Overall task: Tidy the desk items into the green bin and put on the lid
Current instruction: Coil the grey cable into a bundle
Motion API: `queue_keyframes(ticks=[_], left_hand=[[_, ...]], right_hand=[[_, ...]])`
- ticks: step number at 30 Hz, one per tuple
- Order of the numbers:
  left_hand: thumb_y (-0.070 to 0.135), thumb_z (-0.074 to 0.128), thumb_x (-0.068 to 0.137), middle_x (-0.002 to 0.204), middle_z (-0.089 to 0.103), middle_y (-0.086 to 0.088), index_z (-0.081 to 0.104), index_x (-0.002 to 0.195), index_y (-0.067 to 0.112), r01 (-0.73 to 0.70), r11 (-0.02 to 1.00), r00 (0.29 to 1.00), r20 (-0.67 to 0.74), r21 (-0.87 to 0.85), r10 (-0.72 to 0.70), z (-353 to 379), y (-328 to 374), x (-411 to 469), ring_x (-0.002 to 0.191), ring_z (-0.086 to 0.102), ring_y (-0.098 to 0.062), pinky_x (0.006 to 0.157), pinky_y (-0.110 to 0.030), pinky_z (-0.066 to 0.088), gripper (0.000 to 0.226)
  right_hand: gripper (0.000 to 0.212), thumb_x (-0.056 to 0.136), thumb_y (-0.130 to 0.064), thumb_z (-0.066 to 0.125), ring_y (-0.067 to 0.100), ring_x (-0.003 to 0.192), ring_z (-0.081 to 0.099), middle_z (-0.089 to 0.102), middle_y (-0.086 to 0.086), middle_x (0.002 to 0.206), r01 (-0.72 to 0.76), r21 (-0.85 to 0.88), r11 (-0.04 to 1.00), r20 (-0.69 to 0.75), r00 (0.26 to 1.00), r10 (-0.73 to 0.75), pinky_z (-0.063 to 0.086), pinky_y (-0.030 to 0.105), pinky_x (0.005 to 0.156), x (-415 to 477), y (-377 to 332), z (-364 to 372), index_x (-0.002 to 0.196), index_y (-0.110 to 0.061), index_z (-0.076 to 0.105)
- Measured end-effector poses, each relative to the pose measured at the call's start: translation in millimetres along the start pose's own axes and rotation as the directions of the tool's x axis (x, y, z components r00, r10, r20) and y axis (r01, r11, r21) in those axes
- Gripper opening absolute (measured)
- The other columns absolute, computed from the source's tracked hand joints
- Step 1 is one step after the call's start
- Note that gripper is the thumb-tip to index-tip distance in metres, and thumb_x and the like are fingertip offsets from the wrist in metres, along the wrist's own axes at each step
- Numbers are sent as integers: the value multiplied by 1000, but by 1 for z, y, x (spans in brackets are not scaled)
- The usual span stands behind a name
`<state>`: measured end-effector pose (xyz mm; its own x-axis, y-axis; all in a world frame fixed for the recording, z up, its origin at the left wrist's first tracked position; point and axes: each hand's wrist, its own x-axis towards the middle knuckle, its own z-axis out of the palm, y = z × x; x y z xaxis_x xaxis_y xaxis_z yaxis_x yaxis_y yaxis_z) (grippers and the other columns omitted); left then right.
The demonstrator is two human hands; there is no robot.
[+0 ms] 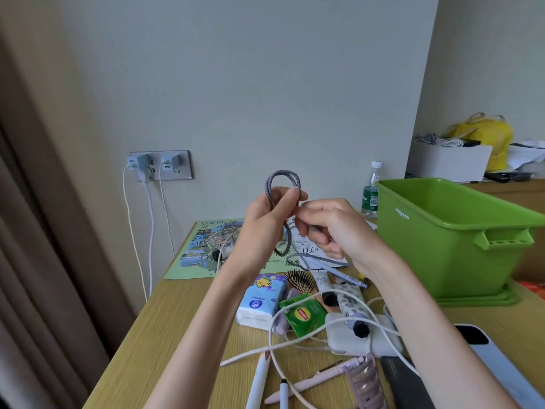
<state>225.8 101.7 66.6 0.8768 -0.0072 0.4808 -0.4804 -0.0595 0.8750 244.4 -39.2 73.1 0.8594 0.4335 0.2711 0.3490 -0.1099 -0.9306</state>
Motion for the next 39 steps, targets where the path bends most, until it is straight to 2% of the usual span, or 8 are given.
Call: queue_keyframes(ticks=[5,10,17,24,27,33,36,39], left_hand=[[29,45,102,65,42,5,52,79,17,41,998,991,-125,-44,-46,-4,-4,3,50,39,-2,48,-15,32,26],[25,37,104,66,48,4,46,75,16,93,841,962,-169,-532,-213,-30,-6,14,59,51,-9,71,-27,50,32],[25,34,105,63,28,5,41,75,16,106,642,944,-125,-759,-304,-43,-14,13,42,28,-6,39,-16,27,32],[28,37,105,70,33,6,39,79,17,126,985,975,-170,-114,-144,-33,-26,10,43,27,-2,41,-15,25,28],[35,37,103,68,34,9,40,79,21,127,976,992,-43,176,-121,-28,-26,5,55,32,-6,53,-23,29,29],[44,53,95,72,41,12,45,82,23,0,928,953,281,373,-113,-18,-18,-2,63,38,-2,61,-16,34,26],[35,58,94,66,37,8,43,77,17,-51,828,935,319,558,-157,-22,-19,-2,54,33,-4,53,-19,30,30],[31,44,101,64,37,2,45,79,12,15,880,939,295,474,-175,-21,-17,-4,51,33,-5,51,-17,31,29]], right_hand=[[32,93,-33,61,8,42,31,40,-4,50,74,-180,981,105,993,-55,26,17,39,-4,1,-3,63,-22,62],[14,80,-18,75,11,59,51,61,4,66,140,-197,970,58,990,-131,42,15,53,-4,7,-25,81,-6,69],[11,78,-21,78,8,83,65,73,2,83,153,-334,930,-78,979,-189,44,10,79,3,34,-41,79,-12,73],[7,81,-6,72,15,63,62,66,6,71,269,-126,955,-97,955,-282,53,21,67,10,35,-32,84,-4,67],[6,81,-7,73,13,55,50,62,2,69,303,-127,945,-126,940,-318,44,20,54,14,32,-23,82,-6,68],[10,77,-8,78,-1,50,52,63,-2,62,354,-150,923,-177,909,-377,38,8,52,18,33,-12,78,-8,68],[22,72,-14,84,11,55,49,56,17,62,359,-214,909,-209,892,-401,41,19,55,20,32,-12,77,-11,62],[21,74,-16,82,10,56,49,56,9,62,360,-204,910,-199,895,-399,41,16,55,19,30,-17,80,-12,62]])
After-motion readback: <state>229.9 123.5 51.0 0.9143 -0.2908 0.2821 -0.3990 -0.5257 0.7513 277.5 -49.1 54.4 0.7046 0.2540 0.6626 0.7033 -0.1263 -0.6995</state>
